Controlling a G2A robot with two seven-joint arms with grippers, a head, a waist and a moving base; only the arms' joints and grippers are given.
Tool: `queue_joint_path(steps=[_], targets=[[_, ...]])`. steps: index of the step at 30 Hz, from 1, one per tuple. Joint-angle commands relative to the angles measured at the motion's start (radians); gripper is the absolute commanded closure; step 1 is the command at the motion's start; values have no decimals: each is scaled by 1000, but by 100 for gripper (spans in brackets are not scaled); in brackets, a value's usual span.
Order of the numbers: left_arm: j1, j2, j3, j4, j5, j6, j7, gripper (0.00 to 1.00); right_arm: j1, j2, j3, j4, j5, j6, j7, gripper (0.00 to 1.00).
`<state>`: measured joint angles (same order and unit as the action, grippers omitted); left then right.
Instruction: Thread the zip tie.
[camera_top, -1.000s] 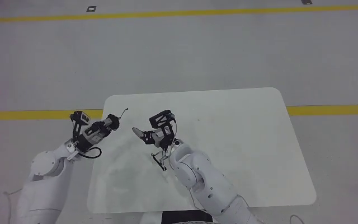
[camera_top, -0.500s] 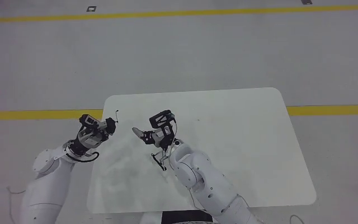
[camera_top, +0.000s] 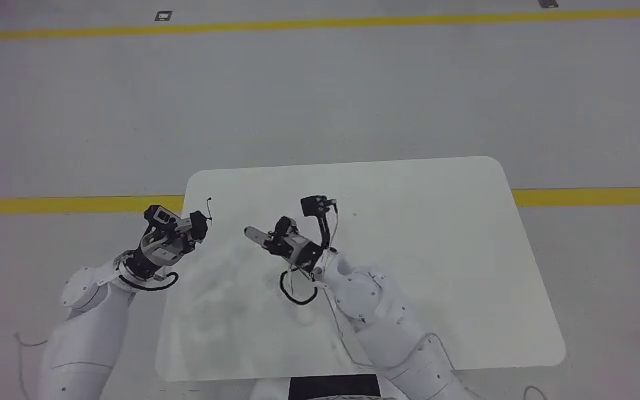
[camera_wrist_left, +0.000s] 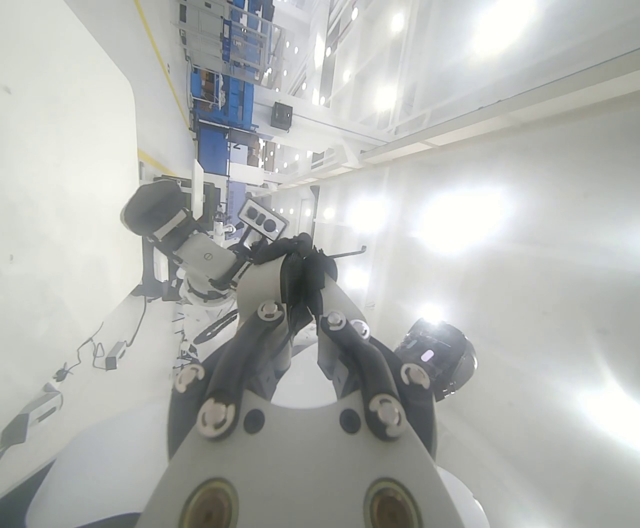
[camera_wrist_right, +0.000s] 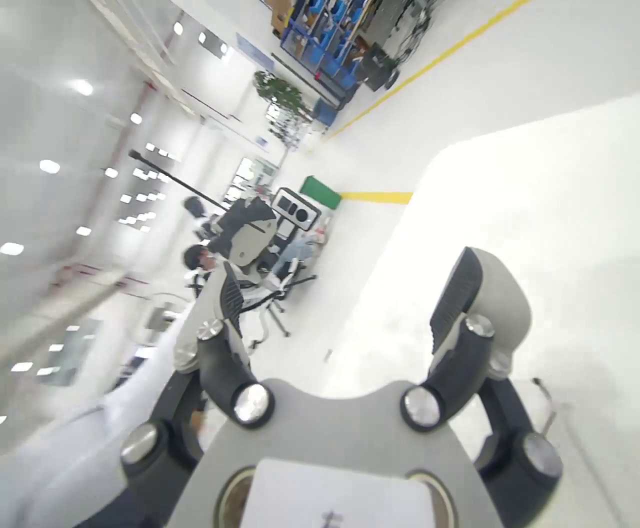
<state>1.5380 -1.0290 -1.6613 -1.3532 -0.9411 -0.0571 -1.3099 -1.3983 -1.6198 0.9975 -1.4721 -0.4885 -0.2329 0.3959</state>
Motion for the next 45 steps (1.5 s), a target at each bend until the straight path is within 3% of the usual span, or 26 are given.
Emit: queue_joint_path(steps=[1, 4, 10, 21, 23, 25, 30, 36, 45], targets=[[0, 0, 0, 0, 0, 0, 0, 100, 18, -1, 7, 39, 168, -18, 73, 0], [0, 0, 0, 0, 0, 0, 0, 100, 54, -3, 4, 93, 311, -34, 163, 0], [0, 0, 0, 0, 0, 0, 0, 100, 117, -17, -30, 204, 542, -80, 247, 0], [0, 0, 0, 0, 0, 0, 0, 100, 117, -17, -30, 204, 542, -80, 247, 0], [1, -2, 11, -12, -3, 6, 30, 100, 107, -16, -29, 200, 557, -79, 231, 0], [5, -4, 19, -16, -19, 13, 34, 100, 95, -18, -27, 202, 665, -106, 251, 0], [7, -3, 17, -5, -79, 56, -1, 100, 112, -25, -18, 239, 863, -107, 330, 0], [-1, -2, 17, 9, -128, 96, -44, 100, 144, -44, -37, 311, 1003, -107, 395, 0], [-1, -3, 30, 4, -155, 111, -71, 100, 217, -94, -103, 430, 1168, -107, 460, 0]])
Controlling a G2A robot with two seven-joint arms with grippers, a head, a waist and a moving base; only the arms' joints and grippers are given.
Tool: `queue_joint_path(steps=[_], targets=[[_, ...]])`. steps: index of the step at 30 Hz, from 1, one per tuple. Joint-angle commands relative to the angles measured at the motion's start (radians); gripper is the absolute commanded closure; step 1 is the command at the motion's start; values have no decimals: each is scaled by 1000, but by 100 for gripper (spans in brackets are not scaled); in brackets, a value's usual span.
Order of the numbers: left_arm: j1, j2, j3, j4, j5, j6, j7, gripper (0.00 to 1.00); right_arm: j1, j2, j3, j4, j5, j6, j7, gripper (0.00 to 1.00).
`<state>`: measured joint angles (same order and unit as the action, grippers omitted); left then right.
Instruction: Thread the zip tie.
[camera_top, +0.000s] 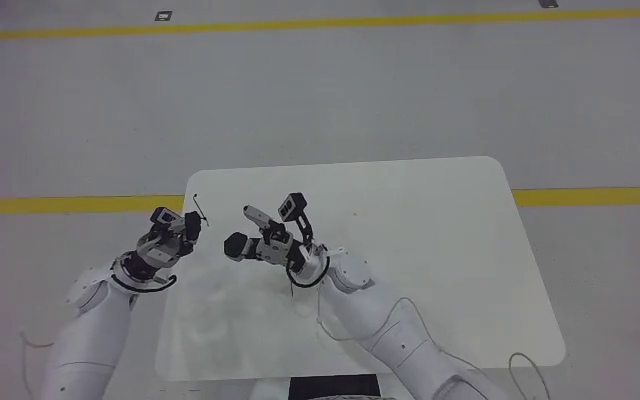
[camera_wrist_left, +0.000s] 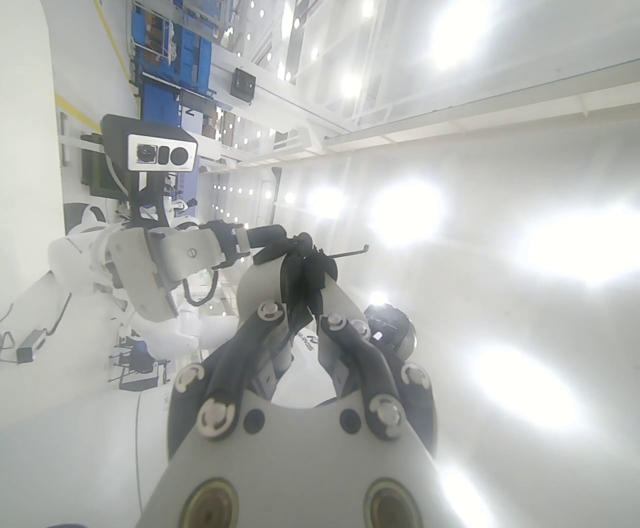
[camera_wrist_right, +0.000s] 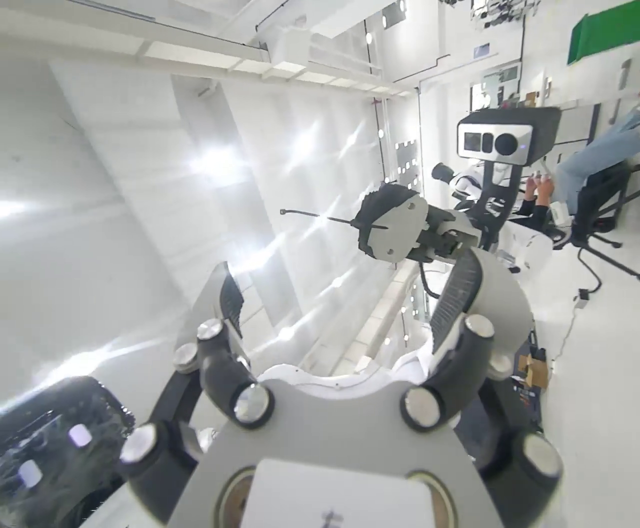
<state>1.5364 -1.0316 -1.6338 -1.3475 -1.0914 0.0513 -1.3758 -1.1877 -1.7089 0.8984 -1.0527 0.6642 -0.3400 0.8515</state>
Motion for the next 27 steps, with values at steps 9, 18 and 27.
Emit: queue_joint_path(steps=[9, 18, 27], targets=[[6, 2, 0, -11, 2, 0, -7, 100, 20, -24, -13, 48, 78, 0, 29, 0], [6, 2, 0, -11, 2, 0, -7, 100, 1, -25, -25, 14, 97, 8, 14, 0], [6, 2, 0, -11, 2, 0, -7, 100, 29, -45, -64, 81, 135, 0, -2, 22]])
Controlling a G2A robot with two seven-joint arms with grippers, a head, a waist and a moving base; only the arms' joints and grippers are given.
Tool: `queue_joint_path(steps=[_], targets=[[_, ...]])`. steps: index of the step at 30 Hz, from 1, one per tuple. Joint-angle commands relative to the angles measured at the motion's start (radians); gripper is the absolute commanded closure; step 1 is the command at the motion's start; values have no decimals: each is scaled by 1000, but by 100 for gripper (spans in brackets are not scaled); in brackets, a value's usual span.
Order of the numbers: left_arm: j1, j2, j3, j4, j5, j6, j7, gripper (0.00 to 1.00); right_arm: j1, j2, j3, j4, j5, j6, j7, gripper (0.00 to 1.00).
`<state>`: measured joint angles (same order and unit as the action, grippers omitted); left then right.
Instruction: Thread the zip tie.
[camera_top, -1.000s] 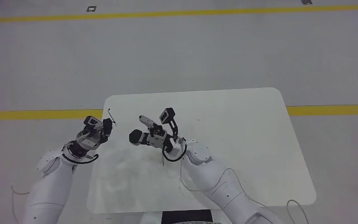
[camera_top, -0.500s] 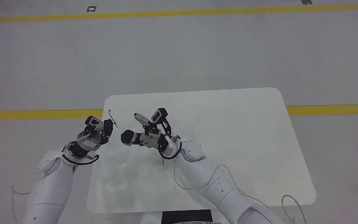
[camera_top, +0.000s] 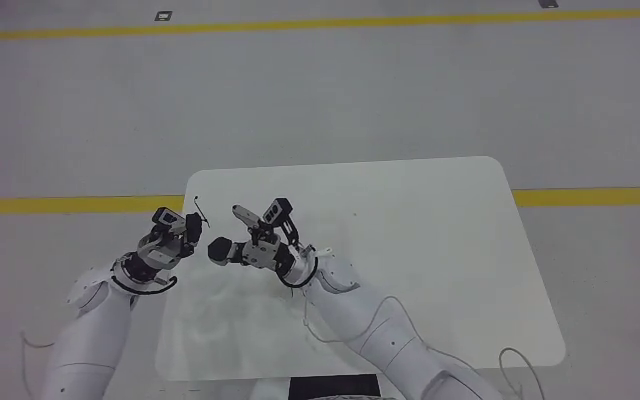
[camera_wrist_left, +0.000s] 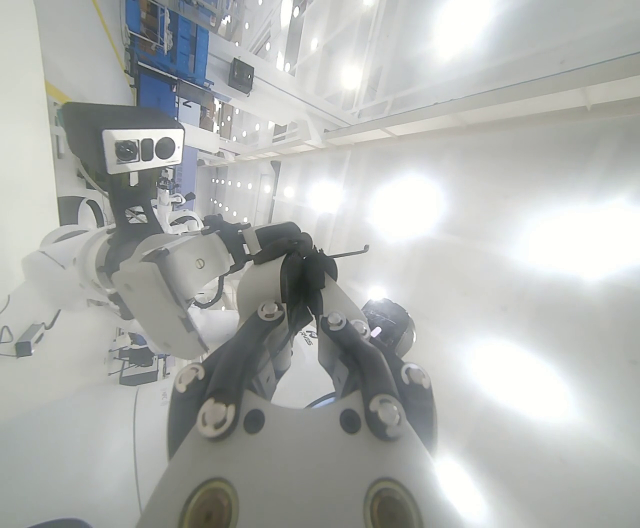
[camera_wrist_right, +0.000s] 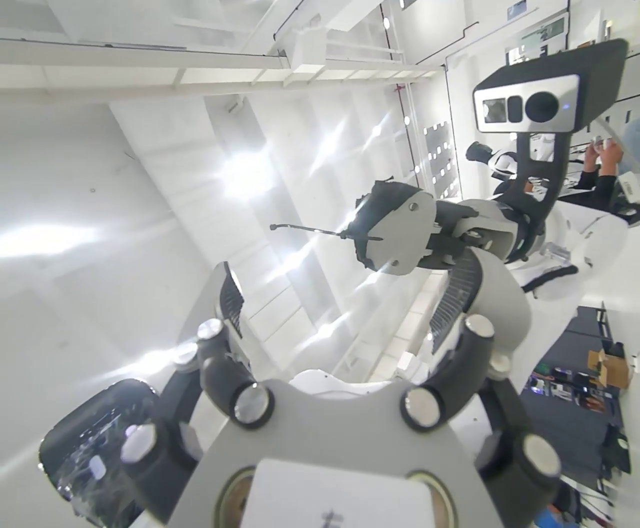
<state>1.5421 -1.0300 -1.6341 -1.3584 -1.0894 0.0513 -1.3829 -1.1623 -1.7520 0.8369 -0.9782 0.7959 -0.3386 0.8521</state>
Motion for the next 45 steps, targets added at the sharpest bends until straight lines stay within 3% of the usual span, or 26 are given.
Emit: queue_joint_path(steps=[1, 2, 5, 13, 30, 45], targets=[[0, 0, 0, 0, 0, 0, 0, 100, 7, -6, -5, 11, 15, -1, -3, 32], [0, 0, 0, 0, 0, 0, 0, 100, 10, -9, -6, 16, 18, -1, -5, 45], [0, 0, 0, 0, 0, 0, 0, 100, 16, -17, -5, 25, 22, -1, -11, 53], [0, 0, 0, 0, 0, 0, 0, 100, 18, -33, 8, 45, 17, -1, -9, 60], [0, 0, 0, 0, 0, 0, 0, 100, 15, -63, 33, 70, 0, -1, 15, 62], [0, 0, 0, 0, 0, 0, 0, 100, 19, -68, 43, 81, -10, -1, 20, 77]])
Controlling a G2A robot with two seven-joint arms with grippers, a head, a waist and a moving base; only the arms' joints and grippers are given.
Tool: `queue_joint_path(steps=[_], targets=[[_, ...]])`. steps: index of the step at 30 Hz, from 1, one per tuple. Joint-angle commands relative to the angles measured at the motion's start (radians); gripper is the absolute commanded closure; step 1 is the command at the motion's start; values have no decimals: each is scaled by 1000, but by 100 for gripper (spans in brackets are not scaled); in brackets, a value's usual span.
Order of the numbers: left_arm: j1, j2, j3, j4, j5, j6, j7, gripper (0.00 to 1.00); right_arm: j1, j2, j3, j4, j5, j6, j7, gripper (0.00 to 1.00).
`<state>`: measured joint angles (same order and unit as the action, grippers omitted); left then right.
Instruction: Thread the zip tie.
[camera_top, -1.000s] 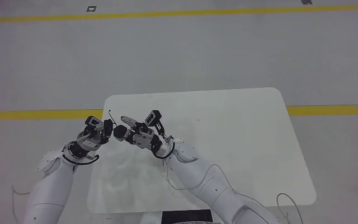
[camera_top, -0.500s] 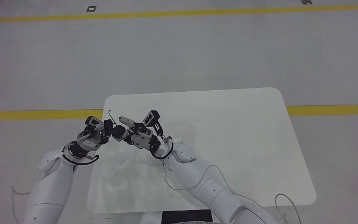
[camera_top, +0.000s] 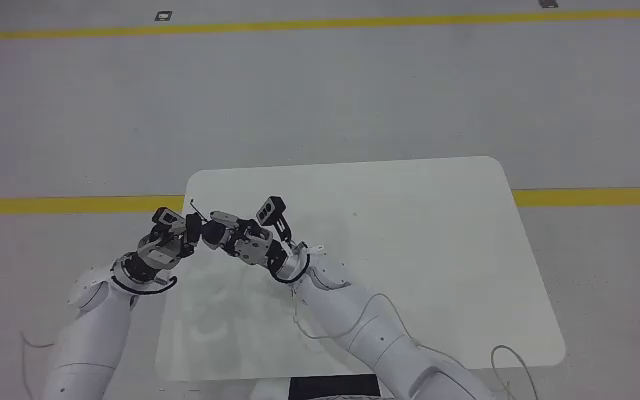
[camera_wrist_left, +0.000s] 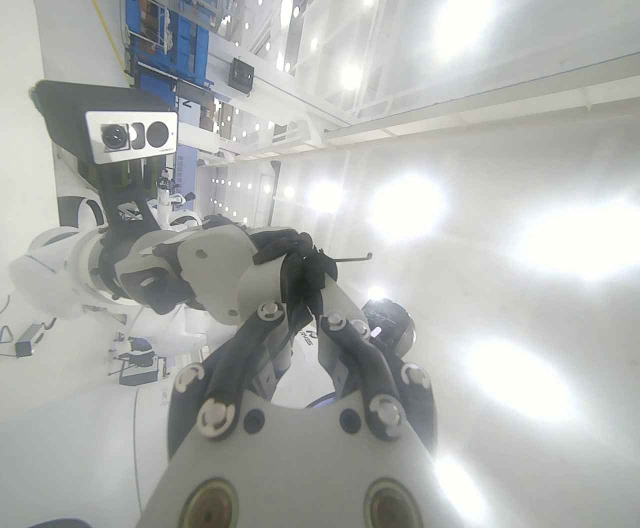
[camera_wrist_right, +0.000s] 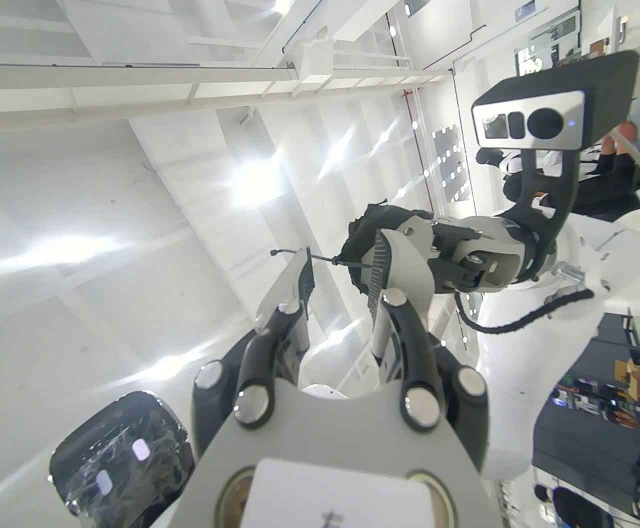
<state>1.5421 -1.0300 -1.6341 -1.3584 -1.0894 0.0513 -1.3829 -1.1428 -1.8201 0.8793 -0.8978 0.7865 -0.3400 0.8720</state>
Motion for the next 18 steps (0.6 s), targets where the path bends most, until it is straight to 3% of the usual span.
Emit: queue_joint_path(steps=[1, 11, 15, 18], targets=[[0, 0, 0, 0, 0, 0, 0, 100, 0, 0, 1, 0, -1, 0, 0, 78], [0, 0, 0, 0, 0, 0, 0, 100, -3, 0, 9, -4, -19, 0, -6, 90], [0, 0, 0, 0, 0, 0, 0, 100, -4, 1, 11, -5, -28, 0, -8, 100], [0, 0, 0, 0, 0, 0, 0, 100, -6, 1, 13, -6, -38, 0, -11, 100]])
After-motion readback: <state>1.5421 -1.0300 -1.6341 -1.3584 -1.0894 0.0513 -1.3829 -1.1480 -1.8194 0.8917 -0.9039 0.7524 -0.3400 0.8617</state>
